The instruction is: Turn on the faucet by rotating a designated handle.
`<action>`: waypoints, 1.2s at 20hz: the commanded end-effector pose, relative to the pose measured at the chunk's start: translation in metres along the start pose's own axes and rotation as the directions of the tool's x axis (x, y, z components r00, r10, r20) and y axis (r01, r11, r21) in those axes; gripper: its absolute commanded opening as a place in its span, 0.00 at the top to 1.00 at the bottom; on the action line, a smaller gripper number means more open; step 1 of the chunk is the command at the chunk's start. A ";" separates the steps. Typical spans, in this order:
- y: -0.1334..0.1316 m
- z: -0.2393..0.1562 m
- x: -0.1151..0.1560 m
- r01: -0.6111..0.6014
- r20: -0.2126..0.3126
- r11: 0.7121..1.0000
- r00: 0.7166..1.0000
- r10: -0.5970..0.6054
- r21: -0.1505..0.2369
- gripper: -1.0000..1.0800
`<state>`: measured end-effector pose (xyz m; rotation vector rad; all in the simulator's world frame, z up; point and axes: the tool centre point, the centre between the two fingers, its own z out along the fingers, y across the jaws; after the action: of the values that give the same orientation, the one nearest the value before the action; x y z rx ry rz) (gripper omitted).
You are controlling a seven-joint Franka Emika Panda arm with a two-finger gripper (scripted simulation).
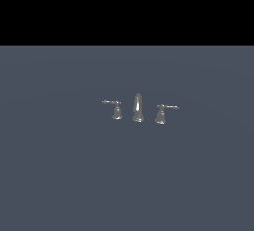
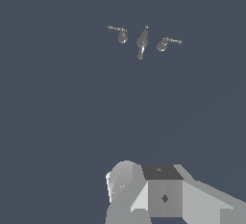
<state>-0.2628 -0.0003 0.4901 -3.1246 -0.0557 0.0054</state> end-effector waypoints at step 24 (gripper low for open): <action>-0.052 0.066 0.038 -0.277 -0.002 0.961 0.961 0.277 0.001 1.00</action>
<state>-0.2314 0.0485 0.4330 -3.1081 0.3306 0.0063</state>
